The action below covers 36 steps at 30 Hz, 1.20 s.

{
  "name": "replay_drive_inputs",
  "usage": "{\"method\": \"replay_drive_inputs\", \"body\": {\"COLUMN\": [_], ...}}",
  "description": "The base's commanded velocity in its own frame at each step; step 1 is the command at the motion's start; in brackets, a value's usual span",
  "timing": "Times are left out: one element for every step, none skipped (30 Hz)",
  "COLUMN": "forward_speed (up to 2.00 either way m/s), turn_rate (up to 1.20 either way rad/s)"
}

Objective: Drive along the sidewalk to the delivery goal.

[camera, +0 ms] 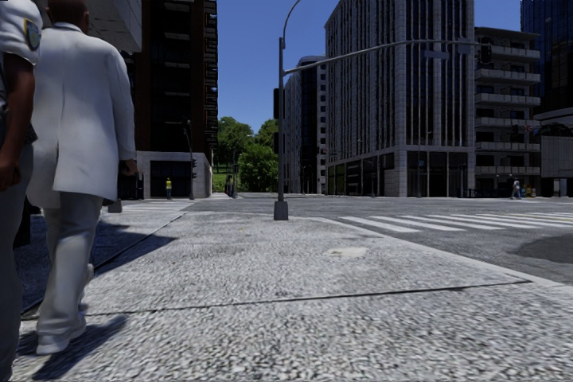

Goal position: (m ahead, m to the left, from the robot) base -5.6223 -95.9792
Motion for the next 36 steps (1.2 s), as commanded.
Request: {"method": "replay_drive_inputs", "body": {"forward_speed": [1.14, 1.14, 1.14, 1.14, 1.13, 1.13, 1.13, 1.13, 1.13, 1.13, 1.13, 1.13, 1.13, 1.13, 1.13, 1.13, 1.13, 1.13, 1.13, 1.13, 1.13, 1.13, 1.13, 1.13, 1.13, 1.13, 1.13, 1.13, 1.13, 1.13, 1.13, 1.13, 1.13, 1.13, 1.13, 1.13], "turn_rate": [0.00, 0.00, 0.00, 0.00, 0.00, 0.00, 0.00, 0.00, 0.00, 0.00, 0.00, 0.00, 0.00, 0.00, 0.00, 0.00, 0.00, 0.00, 0.00, 0.00, 0.23, 0.53, 0.83, 1.04, 1.12, 1.12, 0.73, 0.23, 0.09, 0.02, 0.00, 0.00, 0.00, 0.00, 0.00, 0.00]}}
